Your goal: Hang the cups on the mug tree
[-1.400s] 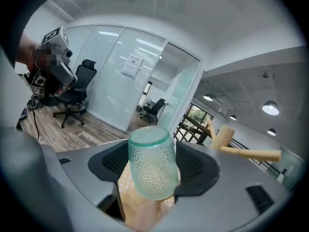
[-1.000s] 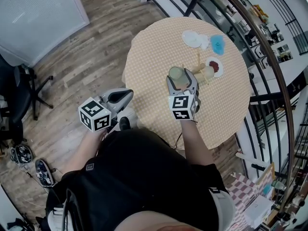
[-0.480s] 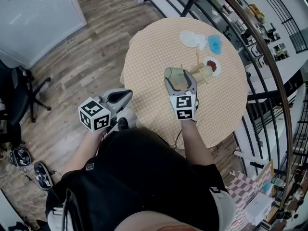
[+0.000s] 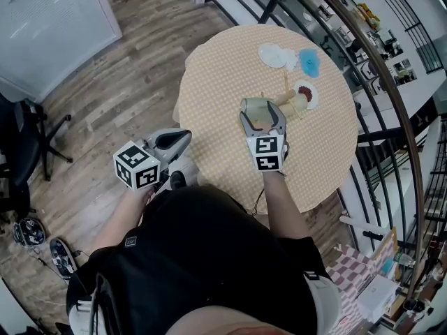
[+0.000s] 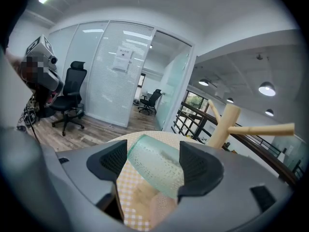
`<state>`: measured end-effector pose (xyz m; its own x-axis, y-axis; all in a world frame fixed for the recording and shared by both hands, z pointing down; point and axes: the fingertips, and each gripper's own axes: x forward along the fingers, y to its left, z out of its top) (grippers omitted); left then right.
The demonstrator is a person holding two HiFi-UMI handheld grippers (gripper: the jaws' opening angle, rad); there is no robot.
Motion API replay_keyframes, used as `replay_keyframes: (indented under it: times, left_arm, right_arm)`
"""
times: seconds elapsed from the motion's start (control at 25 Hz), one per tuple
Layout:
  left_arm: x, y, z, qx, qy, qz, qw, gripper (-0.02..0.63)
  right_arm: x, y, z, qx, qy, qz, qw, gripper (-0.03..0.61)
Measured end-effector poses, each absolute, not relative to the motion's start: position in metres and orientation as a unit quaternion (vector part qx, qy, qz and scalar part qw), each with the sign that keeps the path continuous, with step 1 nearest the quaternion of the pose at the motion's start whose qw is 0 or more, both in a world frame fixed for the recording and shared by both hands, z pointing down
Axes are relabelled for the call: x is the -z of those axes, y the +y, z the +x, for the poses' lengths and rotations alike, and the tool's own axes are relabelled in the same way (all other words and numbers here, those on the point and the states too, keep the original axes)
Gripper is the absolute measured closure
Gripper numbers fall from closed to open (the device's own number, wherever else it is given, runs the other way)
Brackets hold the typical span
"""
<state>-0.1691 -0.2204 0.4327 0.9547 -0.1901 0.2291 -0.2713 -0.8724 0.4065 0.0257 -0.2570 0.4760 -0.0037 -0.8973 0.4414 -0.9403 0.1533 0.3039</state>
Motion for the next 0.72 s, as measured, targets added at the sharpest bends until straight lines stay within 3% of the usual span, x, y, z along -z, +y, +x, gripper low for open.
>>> replay_keyframes:
  times: [0.72]
  left_arm:
    - [-0.440,-0.228,-0.165,-0.094,-0.118,0.962,0.229,0.607]
  right_arm:
    - [-0.491,-0.256,0.036,-0.098,-0.724,0.638,0.242,0.222]
